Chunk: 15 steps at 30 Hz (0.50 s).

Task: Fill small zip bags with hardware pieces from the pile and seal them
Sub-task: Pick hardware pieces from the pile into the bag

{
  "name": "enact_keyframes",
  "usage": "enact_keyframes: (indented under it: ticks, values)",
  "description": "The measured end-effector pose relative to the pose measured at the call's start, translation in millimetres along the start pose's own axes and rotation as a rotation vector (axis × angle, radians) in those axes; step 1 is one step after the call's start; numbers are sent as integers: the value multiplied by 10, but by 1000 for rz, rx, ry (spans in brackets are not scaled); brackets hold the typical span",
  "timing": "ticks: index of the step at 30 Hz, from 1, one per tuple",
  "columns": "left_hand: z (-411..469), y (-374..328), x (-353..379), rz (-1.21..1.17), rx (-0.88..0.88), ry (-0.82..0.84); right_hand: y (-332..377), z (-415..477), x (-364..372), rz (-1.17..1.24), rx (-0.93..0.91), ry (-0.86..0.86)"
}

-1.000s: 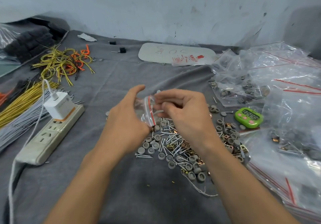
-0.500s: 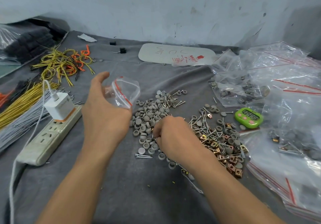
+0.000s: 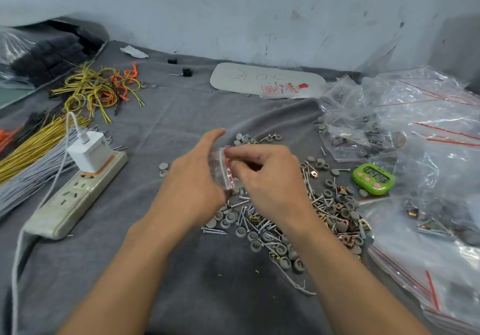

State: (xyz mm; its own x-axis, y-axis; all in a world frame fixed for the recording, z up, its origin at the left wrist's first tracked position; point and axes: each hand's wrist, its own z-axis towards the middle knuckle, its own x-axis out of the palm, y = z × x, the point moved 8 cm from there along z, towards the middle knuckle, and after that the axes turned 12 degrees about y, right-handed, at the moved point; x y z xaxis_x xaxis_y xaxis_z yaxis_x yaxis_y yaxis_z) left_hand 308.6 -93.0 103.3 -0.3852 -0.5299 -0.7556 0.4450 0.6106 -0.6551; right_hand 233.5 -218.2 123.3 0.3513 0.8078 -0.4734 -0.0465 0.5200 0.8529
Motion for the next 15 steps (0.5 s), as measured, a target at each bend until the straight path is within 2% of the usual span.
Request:
enact_keyframes:
  ticks: [2,4,6,7,10,11,15]
  values:
    - [7,63,-89,-88,-34,-50,-6,20,-21,41,-15,-50]
    - [-1,152,-182,-191,-74,-108,-74,30,-170,78,13,-171]
    - [-36,228,-295,-299,-105,-190,-192,55,-289,1,91,-219]
    - [-58,263,-348,-349,-119,-237,-252,94,-260,-83,139,-149]
    - [-116,303,-476,-461,-136,-358,-463,160,129,-308,269,259]
    - [-129,298,-502,-474,-136,-381,-514,155,230,-363,289,334]
    - [-162,258,-531,-456,-127,-410,-569,256,300,-315,268,325]
